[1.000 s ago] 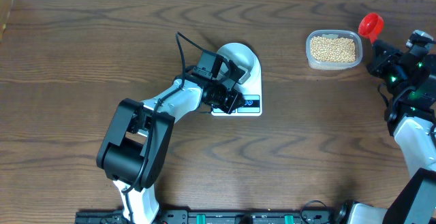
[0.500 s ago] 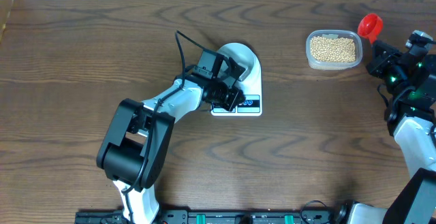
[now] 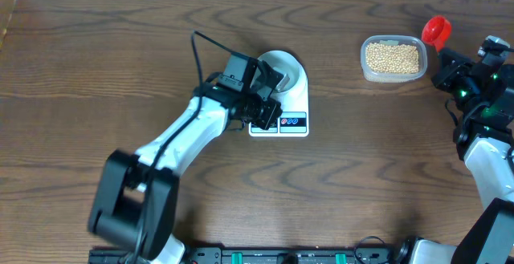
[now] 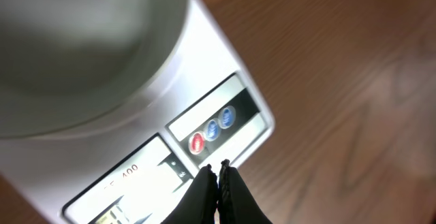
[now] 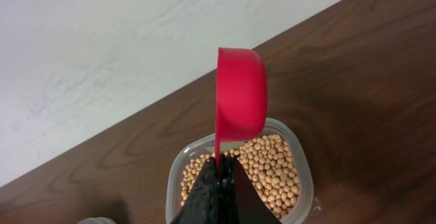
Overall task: Scoop item into bowl and weigh 50g on scale
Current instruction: 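Retract the left gripper to the left of the scale and hold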
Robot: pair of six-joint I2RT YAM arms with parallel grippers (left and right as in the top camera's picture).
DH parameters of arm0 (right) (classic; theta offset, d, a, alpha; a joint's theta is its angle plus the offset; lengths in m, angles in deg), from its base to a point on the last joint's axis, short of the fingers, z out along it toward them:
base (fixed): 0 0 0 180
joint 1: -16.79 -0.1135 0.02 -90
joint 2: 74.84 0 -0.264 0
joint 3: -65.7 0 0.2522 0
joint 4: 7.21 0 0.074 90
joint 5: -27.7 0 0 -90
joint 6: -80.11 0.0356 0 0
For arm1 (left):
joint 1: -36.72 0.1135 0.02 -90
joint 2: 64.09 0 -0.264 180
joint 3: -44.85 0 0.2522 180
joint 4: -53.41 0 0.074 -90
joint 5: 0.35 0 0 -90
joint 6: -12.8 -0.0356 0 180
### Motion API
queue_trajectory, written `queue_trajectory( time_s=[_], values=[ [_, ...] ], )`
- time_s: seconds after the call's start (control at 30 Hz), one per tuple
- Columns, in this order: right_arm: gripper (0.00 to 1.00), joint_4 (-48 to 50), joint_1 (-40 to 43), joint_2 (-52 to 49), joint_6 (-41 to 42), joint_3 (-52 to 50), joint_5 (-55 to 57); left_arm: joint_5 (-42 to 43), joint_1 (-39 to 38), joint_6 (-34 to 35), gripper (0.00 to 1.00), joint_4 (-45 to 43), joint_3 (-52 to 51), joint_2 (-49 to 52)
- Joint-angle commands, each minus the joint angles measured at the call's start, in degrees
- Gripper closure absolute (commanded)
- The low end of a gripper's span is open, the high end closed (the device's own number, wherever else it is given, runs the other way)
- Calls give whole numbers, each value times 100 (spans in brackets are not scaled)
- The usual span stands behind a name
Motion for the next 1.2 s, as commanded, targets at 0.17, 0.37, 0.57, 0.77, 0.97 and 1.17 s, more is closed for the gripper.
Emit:
queue_trajectory(
  time_s=[0.17,0.37,0.57,0.77,0.97,1.17],
  values=[
    [99,24,-2,59,-90,90,-31,-772,114,52,93,26,9,-1126],
    [99,227,-2,59,-68,90,-28,-1659,833,57,86,-22,9,-1403],
    [99,807,-2,59,649,90,114,-1659,1513,122,61,-85,9,-1403],
    [99,807,-33,57,1021,90,227,-1663,1847,116,9,-105,9,-1403],
    [99,632,-533,57,1661,90,188,-1753,1969,111,8,-120,9,-1401],
    [99,597,-951,57,1816,90,107,-2238,2031,-15,8,-332,9,-1401]
  ],
)
